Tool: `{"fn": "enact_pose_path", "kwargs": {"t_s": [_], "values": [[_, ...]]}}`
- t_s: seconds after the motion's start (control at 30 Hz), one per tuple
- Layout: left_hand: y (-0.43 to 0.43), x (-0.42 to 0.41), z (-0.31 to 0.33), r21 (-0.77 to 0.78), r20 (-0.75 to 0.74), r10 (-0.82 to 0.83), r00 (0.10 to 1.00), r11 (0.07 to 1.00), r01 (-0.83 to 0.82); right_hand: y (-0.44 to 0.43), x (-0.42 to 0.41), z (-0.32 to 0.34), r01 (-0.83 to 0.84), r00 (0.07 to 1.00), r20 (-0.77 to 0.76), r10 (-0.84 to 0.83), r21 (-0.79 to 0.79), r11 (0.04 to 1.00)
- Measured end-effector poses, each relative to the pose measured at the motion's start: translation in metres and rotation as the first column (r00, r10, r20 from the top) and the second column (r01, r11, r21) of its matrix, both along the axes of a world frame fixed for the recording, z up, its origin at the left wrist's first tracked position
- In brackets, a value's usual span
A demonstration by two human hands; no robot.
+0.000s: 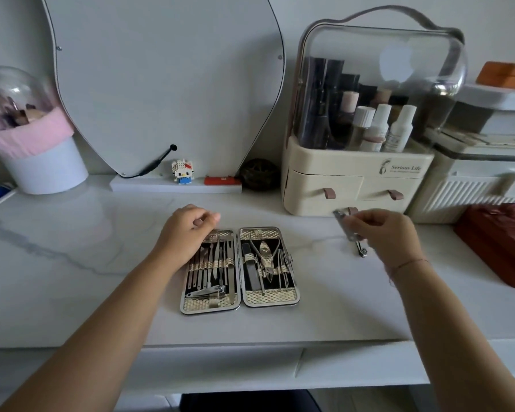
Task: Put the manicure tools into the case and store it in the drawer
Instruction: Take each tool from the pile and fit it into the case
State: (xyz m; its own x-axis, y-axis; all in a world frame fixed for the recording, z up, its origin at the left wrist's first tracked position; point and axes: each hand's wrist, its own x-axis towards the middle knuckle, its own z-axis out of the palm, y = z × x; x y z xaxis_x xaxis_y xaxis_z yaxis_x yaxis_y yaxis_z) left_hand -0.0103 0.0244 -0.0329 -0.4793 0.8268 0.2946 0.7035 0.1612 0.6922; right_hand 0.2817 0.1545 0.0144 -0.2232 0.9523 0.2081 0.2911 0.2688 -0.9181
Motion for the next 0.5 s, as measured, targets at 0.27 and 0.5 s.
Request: {"fn": "enact_pose_path", "kwargs": {"t_s": [0.27,0.5], "values": [[-0.002,0.021,0.013,0.176,0.046,-0.145,0.988,0.975,0.135,-0.037,-0.108,0.014,-0.568,0.809,-0.431,0.399,-0.401,0.718],[0.001,0.024,0.017,0.238,0.28,-0.236,0.93,0.956,0.171,-0.037,-0.136,0.006,-0.542,0.809,-0.458,0.368,-0.341,0.768]]}}
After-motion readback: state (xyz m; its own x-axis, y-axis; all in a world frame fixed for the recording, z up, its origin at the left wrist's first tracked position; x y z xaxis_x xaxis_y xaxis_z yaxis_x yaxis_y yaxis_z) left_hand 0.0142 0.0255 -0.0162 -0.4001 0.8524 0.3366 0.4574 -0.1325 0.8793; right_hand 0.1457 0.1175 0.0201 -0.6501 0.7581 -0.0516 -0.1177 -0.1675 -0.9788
